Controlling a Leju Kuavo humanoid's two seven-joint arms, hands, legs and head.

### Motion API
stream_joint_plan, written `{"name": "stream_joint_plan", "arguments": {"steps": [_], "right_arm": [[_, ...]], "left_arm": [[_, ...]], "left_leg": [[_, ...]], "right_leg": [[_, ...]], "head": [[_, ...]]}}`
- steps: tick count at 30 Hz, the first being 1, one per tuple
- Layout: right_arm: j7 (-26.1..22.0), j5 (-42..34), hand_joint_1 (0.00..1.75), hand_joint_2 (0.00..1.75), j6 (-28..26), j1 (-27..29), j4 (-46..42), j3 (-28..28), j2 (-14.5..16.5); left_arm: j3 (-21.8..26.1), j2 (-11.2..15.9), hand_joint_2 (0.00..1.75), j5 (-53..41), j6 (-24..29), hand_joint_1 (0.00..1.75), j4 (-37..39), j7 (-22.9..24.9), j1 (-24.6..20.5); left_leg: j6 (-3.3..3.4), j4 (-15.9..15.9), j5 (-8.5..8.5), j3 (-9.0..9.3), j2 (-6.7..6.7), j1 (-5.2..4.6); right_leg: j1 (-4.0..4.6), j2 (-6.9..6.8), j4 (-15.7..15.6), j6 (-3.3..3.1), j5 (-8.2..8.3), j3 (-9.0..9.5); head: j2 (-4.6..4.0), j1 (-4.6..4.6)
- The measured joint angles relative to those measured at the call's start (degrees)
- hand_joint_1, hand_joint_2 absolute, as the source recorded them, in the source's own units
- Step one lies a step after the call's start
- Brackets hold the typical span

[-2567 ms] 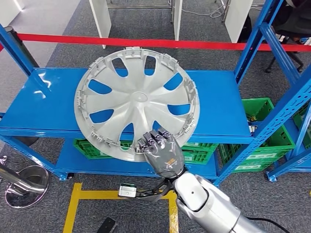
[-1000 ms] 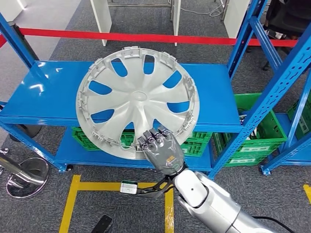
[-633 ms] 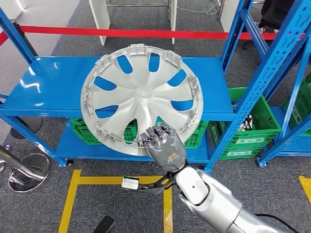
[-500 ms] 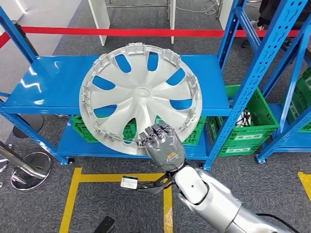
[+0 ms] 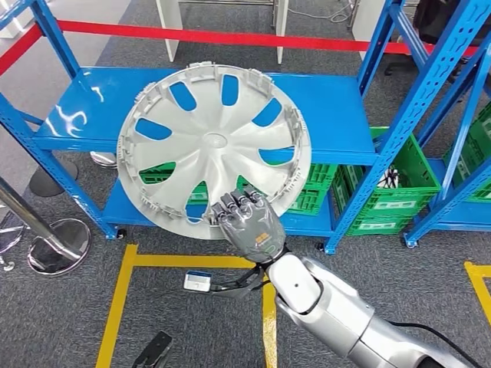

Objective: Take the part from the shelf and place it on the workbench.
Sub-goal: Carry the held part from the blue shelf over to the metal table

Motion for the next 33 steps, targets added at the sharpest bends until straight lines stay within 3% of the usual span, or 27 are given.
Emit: {"name": "stream_joint_plan", "arguments": {"steps": [1, 2, 3, 4, 5, 7, 9, 10, 12, 13, 14, 16, 17, 18, 19, 20, 21, 22, 24, 26, 28, 29, 30, 33], "right_arm": [[-0.05, -0.01, 1.75, 1.75, 0.0, -0.05, 0.31, 0.03, 0.13], [-0.09, -0.01, 1.75, 1.75, -0.01, -0.1, 0.57, 0.06, 0.23], [-0.12, -0.01, 1.75, 1.75, -0.01, -0.12, 0.82, 0.1, 0.34], [-0.14, 0.0, 1.75, 1.75, -0.02, -0.14, 1.04, 0.14, 0.43], [-0.15, -0.01, 1.75, 1.75, -0.02, -0.18, 1.27, 0.16, 0.51], [-0.11, -0.02, 1.75, 1.75, -0.02, -0.41, 1.63, 0.16, 0.74], [-0.04, -0.03, 1.75, 1.75, -0.03, -0.86, 1.88, 0.15, 1.11], [0.06, -0.02, 1.75, 1.75, -0.04, -1.11, 2.01, 0.15, 1.27], [0.52, 0.01, 1.75, 1.75, -0.04, -1.62, 2.41, 0.24, 1.48], [0.95, 0.01, 1.75, 1.75, -0.04, -1.93, 2.67, 0.32, 1.57], [1.47, -0.01, 1.75, 1.75, -0.04, -2.23, 2.93, 0.42, 1.67], [2.62, -0.02, 1.75, 1.75, -0.02, -2.8, 3.45, 0.66, 1.85], [3.14, -0.02, 1.75, 1.75, 0.0, -2.99, 3.68, 0.79, 1.86], [3.58, -0.02, 1.75, 1.75, 0.02, -3.16, 3.91, 0.95, 1.87], [3.94, -0.02, 1.75, 1.75, 0.04, -3.29, 4.13, 1.1, 1.87], [4.28, -0.02, 1.75, 1.75, 0.07, -3.4, 4.32, 1.25, 1.87], [4.63, -0.02, 1.75, 1.75, 0.09, -3.48, 4.5, 1.42, 1.87], [4.95, -0.03, 1.75, 1.75, 0.12, -3.57, 4.63, 1.59, 1.87], [5.36, -0.03, 1.75, 1.75, 0.17, -3.93, 4.79, 1.92, 1.89], [5.48, -0.03, 1.75, 1.75, 0.3, -4.4, 4.93, 2.17, 1.92], [5.5, 0.0, 1.75, 1.75, 0.46, -4.65, 5.15, 2.46, 1.91], [5.5, 0.01, 1.75, 1.75, 0.54, -4.67, 5.25, 2.6, 1.9], [5.49, 0.01, 1.75, 1.75, 0.61, -4.67, 5.34, 2.72, 1.9], [5.46, -0.02, 1.75, 1.75, 0.77, -4.66, 5.58, 2.86, 1.89]], "left_arm": [[0.01, 0.19, 0.0, 0.0, -0.03, 0.0, -0.01, 0.04, -0.12], [0.01, 0.3, 0.0, 0.0, -0.04, 0.0, -0.01, 0.05, -0.2], [0.01, 0.38, 0.0, 0.0, -0.05, 0.0, -0.01, 0.08, -0.24], [0.01, 0.42, 0.0, 0.0, -0.03, 0.0, -0.01, 0.11, -0.25], [0.01, 0.45, 0.0, 0.0, -0.02, 0.0, -0.01, 0.15, -0.25], [0.01, 0.45, 0.0, -0.01, 0.0, 0.0, -0.01, 0.19, -0.28], [0.01, 0.45, 0.0, -0.04, -0.01, 0.0, -0.02, 0.25, -0.37], [0.01, 0.48, 0.0, -0.11, -0.08, 0.0, -0.02, 0.37, -0.44], [0.01, 0.74, 0.0, -0.51, -0.4, 0.0, -0.02, 0.9, -0.58], [-0.01, 0.91, 0.0, -0.82, -0.67, 0.0, -0.02, 1.28, -0.64], [-0.02, 1.07, 0.0, -1.15, -0.89, 0.0, -0.02, 1.66, -0.73], [-0.03, 1.21, 0.0, -1.64, -1.14, 0.0, -0.03, 2.18, -0.96], [-0.03, 1.23, 0.0, -1.82, -1.17, 0.0, -0.03, 2.31, -1.07], [-0.03, 1.25, 0.0, -1.96, -1.19, 0.0, -0.03, 2.37, -1.17], [-0.03, 1.27, 0.0, -2.09, -1.21, 0.0, -0.03, 2.4, -1.25], [-0.04, 1.29, 0.0, -2.25, -1.22, 0.0, -0.03, 2.42, -1.33], [-0.05, 1.3, 0.0, -2.39, -1.23, 0.0, -0.04, 2.43, -1.44], [-0.07, 1.27, 0.0, -2.54, -1.24, 0.0, -0.05, 2.45, -1.59], [-0.11, 1.18, 0.0, -2.8, -1.27, 0.0, -0.11, 2.5, -1.94], [-0.15, 1.13, 0.0, -3.02, -1.29, 0.0, -0.14, 2.53, -2.14], [-0.18, 1.12, 0.0, -3.1, -1.31, 0.0, -0.14, 2.56, -2.07], [-0.2, 1.15, 0.0, -3.12, -1.33, 0.0, -0.14, 2.58, -2.04], [-0.21, 1.2, 0.0, -3.13, -1.35, 0.0, -0.14, 2.6, -2.04], [-0.24, 1.35, 0.0, -3.17, -1.33, 0.0, -0.15, 2.61, -2.15]], "left_leg": [[0.19, 0.09, 0.68, -0.86, -0.01, -0.16], [0.28, 0.22, 1.31, -1.73, -0.02, -0.32], [0.32, 0.37, 1.91, -2.62, -0.02, -0.47], [0.32, 0.57, 2.47, -3.5, -0.02, -0.59], [0.28, 0.78, 3.0, -4.36, -0.03, -0.67], [0.08, 1.26, 3.96, -5.72, -0.05, -0.8], [-0.32, 1.56, 4.98, -6.65, -0.01, -0.81], [-0.58, 1.58, 5.57, -7.01, 0.03, -0.8], [-1.18, 1.54, 6.12, -7.58, 0.02, -0.74], [-1.56, 2.24, 4.97, -8.01, -0.01, -0.66], [-1.98, 3.91, 2.79, -8.56, -0.06, -0.52], [-2.79, 10.38, -3.17, -9.94, -0.05, 0.09], [-3.12, 14.18, -5.03, -10.41, -0.04, 0.38], [-3.4, 17.16, -5.5, -10.51, -0.04, 0.67], [-3.63, 18.61, -4.65, -10.04, -0.04, 0.92], [-3.85, 18.46, -3.02, -8.81, -0.04, 1.18], [-4.04, 16.18, -1.33, -6.66, -0.04, 1.44], [-4.26, 12.76, -0.84, -4.1, -0.04, 1.66], [-4.19, 5.17, -2.15, 0.78, -0.19, 1.64], [-3.37, 1.8, -3.41, 2.33, -0.36, 1.15], [-2.29, 1.58, -2.64, 1.67, -0.27, 0.81], [-1.69, 1.58, -2.12, 1.17, -0.18, 0.7], [-1.13, 1.56, -1.54, 0.55, -0.09, 0.62], [0.0, 1.68, 0.21, -1.79, -0.02, -0.09]], "right_leg": [[0.07, 0.04, 3.98, -0.04, -2.45, -0.72], [0.18, 0.08, 7.32, -0.12, -3.57, -1.04], [0.34, 0.1, 9.3, -0.27, -3.37, -0.75], [0.56, 0.11, 9.32, -0.52, -2.07, 0.45], [0.81, 0.13, 7.53, -0.87, -0.4, 2.49], [1.45, 0.17, -0.55, -1.85, 1.12, 8.76], [1.88, 0.18, -7.85, -2.26, -0.09, 13.57], [1.99, 0.17, -9.49, -2.25, -0.52, 14.38], [1.88, 0.02, -10.21, -2.36, 0.23, 13.57], [1.7, -0.11, -10.35, -2.64, 0.96, 13.02], [1.51, -0.26, -10.5, -2.89, 1.74, 12.36], [1.37, -0.41, -10.46, -3.18, 3.15, 11.04], [1.37, -0.48, -10.33, -3.12, 3.76, 10.19], [1.34, -0.54, -10.12, -3.03, 4.34, 9.27], [1.29, -0.58, -9.81, -2.88, 4.84, 8.33], [1.21, -0.6, -9.38, -2.66, 5.3, 7.29], [1.11, -0.6, -8.85, -2.4, 5.66, 6.33], [1.03, -0.6, -8.34, -2.1, 5.95, 5.48], [1.04, -0.58, -7.54, -1.4, 6.6, 4.21], [0.98, -0.57, -7.47, -0.68, 7.64, 3.62], [0.62, -0.55, -7.54, -0.05, 8.18, 3.11], [0.49, -0.5, -6.95, 0.17, 7.25, 2.55], [0.45, -0.4, -5.19, 0.3, 5.21, 1.75], [0.62, -0.01, 5.97, 0.17, -2.93, -1.3]], "head": [[0.0, 0.05], [0.0, 0.04], [0.0, 0.03], [0.0, 0.03], [0.0, 0.03], [0.0, 0.03], [0.0, 0.02], [0.0, 0.02], [0.0, 0.12], [0.0, 0.14], [0.0, 0.13], [0.0, 0.08], [0.0, 0.05], [0.0, 0.07], [0.0, 0.06], [0.0, 0.05], [0.0, 0.05], [0.0, 0.03], [0.0, -0.01], [0.0, 0.0], [0.0, 0.01], [0.0, 0.06], [0.0, 0.1], [0.0, 0.4]]}}
